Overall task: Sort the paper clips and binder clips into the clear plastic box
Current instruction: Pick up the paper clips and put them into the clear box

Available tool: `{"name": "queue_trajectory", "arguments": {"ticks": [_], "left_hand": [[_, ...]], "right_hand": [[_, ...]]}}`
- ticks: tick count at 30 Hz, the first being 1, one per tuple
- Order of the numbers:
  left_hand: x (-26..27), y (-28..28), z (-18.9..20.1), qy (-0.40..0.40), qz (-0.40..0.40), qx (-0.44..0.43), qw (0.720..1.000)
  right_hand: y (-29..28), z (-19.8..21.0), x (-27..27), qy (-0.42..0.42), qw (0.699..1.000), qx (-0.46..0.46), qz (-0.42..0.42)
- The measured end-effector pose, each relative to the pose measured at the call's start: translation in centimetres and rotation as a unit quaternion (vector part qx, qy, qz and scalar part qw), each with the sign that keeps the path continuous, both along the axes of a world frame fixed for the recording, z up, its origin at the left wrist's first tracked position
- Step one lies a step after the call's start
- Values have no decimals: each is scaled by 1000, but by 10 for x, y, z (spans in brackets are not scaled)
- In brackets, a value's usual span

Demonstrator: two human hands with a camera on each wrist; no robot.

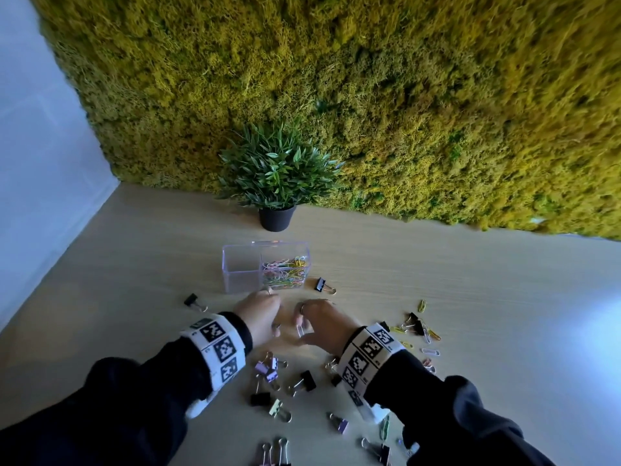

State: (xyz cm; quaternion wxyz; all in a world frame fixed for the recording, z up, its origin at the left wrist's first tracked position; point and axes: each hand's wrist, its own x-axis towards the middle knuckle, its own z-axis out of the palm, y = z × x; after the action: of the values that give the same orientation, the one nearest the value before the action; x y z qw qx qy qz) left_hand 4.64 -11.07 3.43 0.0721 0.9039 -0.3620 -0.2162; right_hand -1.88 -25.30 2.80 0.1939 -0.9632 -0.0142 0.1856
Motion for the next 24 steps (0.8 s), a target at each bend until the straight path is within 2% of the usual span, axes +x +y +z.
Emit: {"name": "queue_trajectory", "arguments": {"ticks": [2, 4, 6, 9, 11, 13, 14, 16, 18, 20, 22, 24], "left_hand": [[1, -8, -2, 9, -8, 17, 1000], [3, -13, -2, 32, -8, 13, 999], [5, -13, 0, 51, -12, 6, 999], [8, -13, 1, 76, -15, -5, 997], [7, -13, 2, 93, -26, 3, 995], [4, -10, 5, 104, -33, 0, 994], [4, -8, 7, 110, -36, -20, 993], [7, -4, 20, 114, -30, -115, 986], [16, 0, 39, 92, 13, -221, 971], [32, -2, 55, 54, 82, -316, 944], [49, -6, 60, 18, 126, -354, 927], [58, -10, 54, 7, 132, -332, 934]], "right_hand": [[-7, -1, -4, 15, 999, 25, -25], [-16, 1, -3, 17, 993, 89, -81], [-21, 12, 4, -49, 975, 152, -156], [-17, 31, 24, -184, 922, 218, -262], [-10, 38, 39, -197, 905, 241, -290], [-9, 38, 45, -186, 912, 223, -291], [-10, 39, 45, -179, 912, 221, -296], [-18, 42, 37, -192, 905, 221, -310], [-31, 47, 24, -220, 891, 221, -329], [-46, 58, 6, -245, 877, 226, -347], [-65, 69, -13, -253, 854, 253, -378], [-82, 78, -33, -245, 830, 284, -412]]}}
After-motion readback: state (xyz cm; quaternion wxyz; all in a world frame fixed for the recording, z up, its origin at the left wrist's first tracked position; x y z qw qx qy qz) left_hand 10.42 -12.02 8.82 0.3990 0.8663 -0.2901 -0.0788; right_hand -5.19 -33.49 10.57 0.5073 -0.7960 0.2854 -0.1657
